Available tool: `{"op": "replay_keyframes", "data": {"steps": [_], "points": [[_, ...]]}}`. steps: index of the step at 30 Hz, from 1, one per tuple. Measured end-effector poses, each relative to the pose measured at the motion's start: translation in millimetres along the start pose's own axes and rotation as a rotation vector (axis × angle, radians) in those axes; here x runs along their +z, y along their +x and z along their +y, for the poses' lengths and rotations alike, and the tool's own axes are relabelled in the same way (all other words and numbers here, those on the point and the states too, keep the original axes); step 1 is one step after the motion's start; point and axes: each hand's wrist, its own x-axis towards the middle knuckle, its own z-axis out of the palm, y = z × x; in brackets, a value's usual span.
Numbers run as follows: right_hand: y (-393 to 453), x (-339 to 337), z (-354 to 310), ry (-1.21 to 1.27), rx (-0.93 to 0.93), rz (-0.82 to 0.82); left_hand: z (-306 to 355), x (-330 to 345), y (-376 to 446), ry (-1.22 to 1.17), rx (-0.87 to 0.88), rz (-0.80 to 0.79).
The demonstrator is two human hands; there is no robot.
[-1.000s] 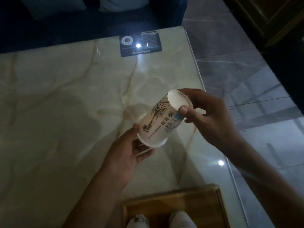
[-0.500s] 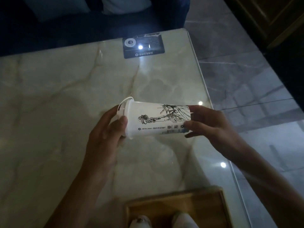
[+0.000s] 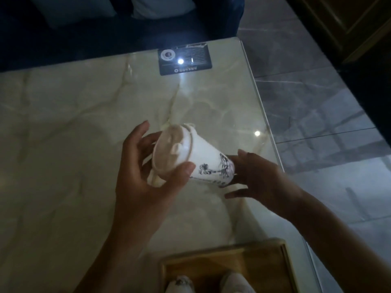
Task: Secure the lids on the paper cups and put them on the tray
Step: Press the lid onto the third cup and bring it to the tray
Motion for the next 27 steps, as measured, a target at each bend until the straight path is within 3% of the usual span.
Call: {"op": "replay_keyframes", "data": {"steps": [4, 11, 15, 19, 22, 27], "points": [[7, 12, 4, -0.005, 0.088, -0.002, 11, 6, -10, 0.222, 0.195, -0.1], [5, 28, 2, -0.158, 0.023, 0.09, 19, 15, -15, 0.353, 0.343, -0.109], [-2, 25, 5, 0.063, -0.045, -0.036, 19, 20, -13, 0.442, 0.351, -0.065], [-2, 29, 1, -0.004, -0.101, -0.098, 20, 27, -13, 0.508, 0.357, -0.075], [0, 26, 0, -0.008, -0.111, -0.1, 18, 25, -14, 0.465, 0.34, -0.134], [-1, 17, 1, 0.058, -0.14, -0.058, 7, 17, -12, 0.061, 0.163, -0.125]]}}
